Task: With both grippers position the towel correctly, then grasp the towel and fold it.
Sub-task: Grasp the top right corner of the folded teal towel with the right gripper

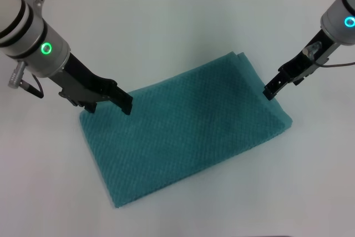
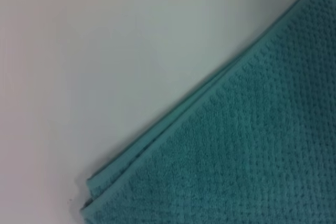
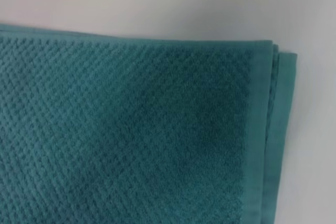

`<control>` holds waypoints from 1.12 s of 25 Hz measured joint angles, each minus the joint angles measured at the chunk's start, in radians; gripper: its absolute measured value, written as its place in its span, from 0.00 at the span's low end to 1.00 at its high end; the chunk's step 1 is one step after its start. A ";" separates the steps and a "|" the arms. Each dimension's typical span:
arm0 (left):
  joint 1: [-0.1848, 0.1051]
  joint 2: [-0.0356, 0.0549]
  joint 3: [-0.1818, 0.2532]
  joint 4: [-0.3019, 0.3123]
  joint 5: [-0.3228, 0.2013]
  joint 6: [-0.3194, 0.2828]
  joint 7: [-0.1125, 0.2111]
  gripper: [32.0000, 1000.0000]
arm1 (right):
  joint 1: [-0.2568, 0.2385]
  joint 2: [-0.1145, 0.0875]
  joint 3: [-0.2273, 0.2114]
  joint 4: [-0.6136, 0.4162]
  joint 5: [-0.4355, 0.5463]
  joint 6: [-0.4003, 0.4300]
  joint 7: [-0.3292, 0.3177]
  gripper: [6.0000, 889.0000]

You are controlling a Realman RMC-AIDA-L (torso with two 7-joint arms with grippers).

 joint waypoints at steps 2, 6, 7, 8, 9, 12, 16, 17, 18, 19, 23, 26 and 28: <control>0.000 0.0000 0.001 0.000 0.000 0.000 0.000 0.89 | 0.000 0.000 0.000 0.000 0.000 0.000 0.000 0.96; -0.002 -0.0007 0.003 0.000 -0.002 0.001 0.000 0.89 | 0.000 0.000 0.000 0.000 0.000 0.000 0.000 0.96; -0.004 -0.0011 0.004 0.000 -0.002 0.001 0.000 0.89 | 0.000 0.000 0.000 0.000 0.000 0.000 0.000 0.96; -0.007 -0.0016 0.005 0.000 -0.001 0.001 0.000 0.89 | 0.000 0.000 0.000 0.000 0.000 0.000 0.000 0.96; -0.009 -0.0017 0.006 0.000 0.001 0.002 0.000 0.89 | 0.000 0.000 0.000 0.000 0.000 0.000 0.000 0.96; -0.014 -0.0017 0.007 0.000 0.005 0.002 0.000 0.89 | 0.000 0.000 0.000 0.000 0.000 0.000 0.000 0.96; -0.015 -0.0016 0.006 0.000 0.008 0.002 0.000 0.89 | 0.000 0.000 0.000 0.000 0.000 0.000 0.001 0.96; -0.015 -0.0016 0.006 0.000 0.009 0.002 0.000 0.89 | 0.000 0.000 0.000 0.000 0.000 0.002 0.002 0.96; -0.016 -0.0016 0.006 0.000 0.009 0.002 0.000 0.89 | 0.000 0.000 0.001 0.000 0.000 0.005 0.002 0.96; -0.016 -0.0016 0.006 0.000 0.009 0.002 0.000 0.89 | 0.000 0.000 0.002 0.000 0.000 0.010 0.002 0.96; -0.017 -0.0016 0.006 0.000 0.009 0.002 0.000 0.89 | -0.006 0.000 0.005 0.023 0.004 0.037 0.002 0.96; -0.018 -0.0016 0.005 0.000 0.009 0.002 0.000 0.89 | -0.007 0.000 0.007 0.056 0.008 0.075 -0.003 0.96; -0.018 -0.0016 0.004 0.000 0.009 0.002 0.000 0.89 | -0.008 0.000 0.007 0.075 0.008 0.106 -0.004 0.96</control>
